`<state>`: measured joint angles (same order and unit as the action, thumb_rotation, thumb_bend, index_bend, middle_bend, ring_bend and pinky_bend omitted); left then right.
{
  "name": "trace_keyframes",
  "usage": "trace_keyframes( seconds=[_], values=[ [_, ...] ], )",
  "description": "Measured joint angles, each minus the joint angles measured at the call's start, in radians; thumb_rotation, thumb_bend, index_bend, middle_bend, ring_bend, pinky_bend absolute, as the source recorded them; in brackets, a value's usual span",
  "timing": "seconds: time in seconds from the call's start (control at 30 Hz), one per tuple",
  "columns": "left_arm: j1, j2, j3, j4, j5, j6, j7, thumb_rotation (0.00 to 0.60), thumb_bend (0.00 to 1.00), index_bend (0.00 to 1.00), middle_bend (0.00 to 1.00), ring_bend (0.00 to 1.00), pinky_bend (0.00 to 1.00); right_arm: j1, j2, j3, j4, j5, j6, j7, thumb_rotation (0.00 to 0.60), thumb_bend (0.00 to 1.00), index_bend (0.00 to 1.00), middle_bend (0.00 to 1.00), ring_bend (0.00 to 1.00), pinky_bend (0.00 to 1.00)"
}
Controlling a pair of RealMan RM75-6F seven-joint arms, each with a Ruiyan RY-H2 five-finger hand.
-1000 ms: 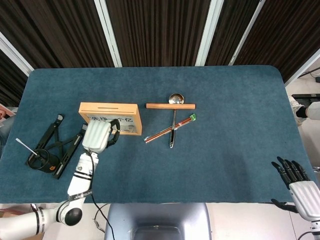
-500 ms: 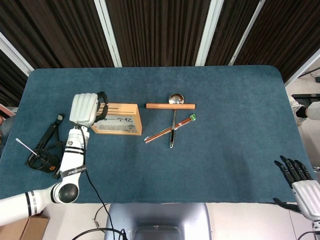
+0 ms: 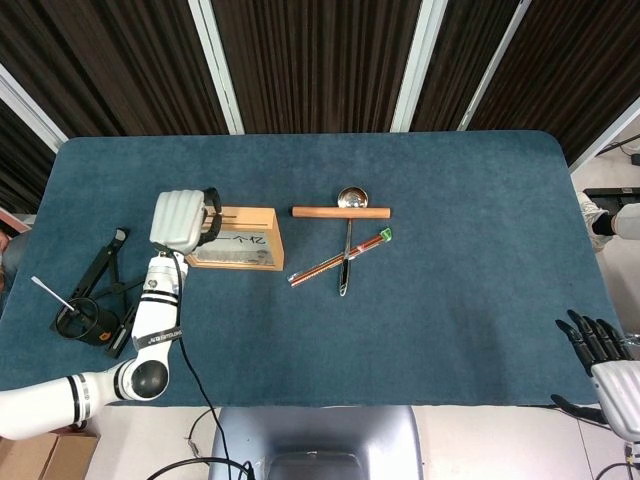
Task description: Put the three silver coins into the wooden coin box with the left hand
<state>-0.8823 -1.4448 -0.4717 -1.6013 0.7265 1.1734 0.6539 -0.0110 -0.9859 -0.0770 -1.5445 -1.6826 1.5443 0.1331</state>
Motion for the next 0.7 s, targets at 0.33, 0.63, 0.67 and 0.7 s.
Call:
trace_keyframes(
  seconds=[0.33, 0.63, 0.67, 0.7],
  values=[
    [-0.019, -0.006, 0.029, 0.027, -0.002, 0.006, -0.015, 0.6, 0.62, 0.62, 1.0, 1.0, 1.0, -0.002, 0.0, 0.001, -0.001, 0.001, 0.001, -0.001, 0.6, 0.15, 0.0, 0.0, 0.0, 0.0],
    [-0.03, -0.015, 0.053, 0.055, -0.002, 0.007, -0.025, 0.6, 0.62, 0.62, 1.0, 1.0, 1.0, -0.001, 0.0, 0.003, -0.001, 0.005, -0.003, -0.003, 0.6, 0.15, 0.0, 0.0, 0.0, 0.0],
    [-0.031, -0.015, 0.055, 0.057, -0.003, 0.006, -0.027, 0.6, 0.62, 0.62, 1.0, 1.0, 1.0, -0.001, 0.0, 0.003, -0.002, 0.005, -0.003, -0.003, 0.6, 0.15, 0.0, 0.0, 0.0, 0.0],
    [-0.031, -0.014, 0.057, 0.058, -0.004, 0.006, -0.028, 0.6, 0.62, 0.62, 1.0, 1.0, 1.0, -0.001, 0.0, 0.003, -0.002, 0.005, -0.002, -0.003, 0.6, 0.15, 0.0, 0.0, 0.0, 0.0]
  ],
)
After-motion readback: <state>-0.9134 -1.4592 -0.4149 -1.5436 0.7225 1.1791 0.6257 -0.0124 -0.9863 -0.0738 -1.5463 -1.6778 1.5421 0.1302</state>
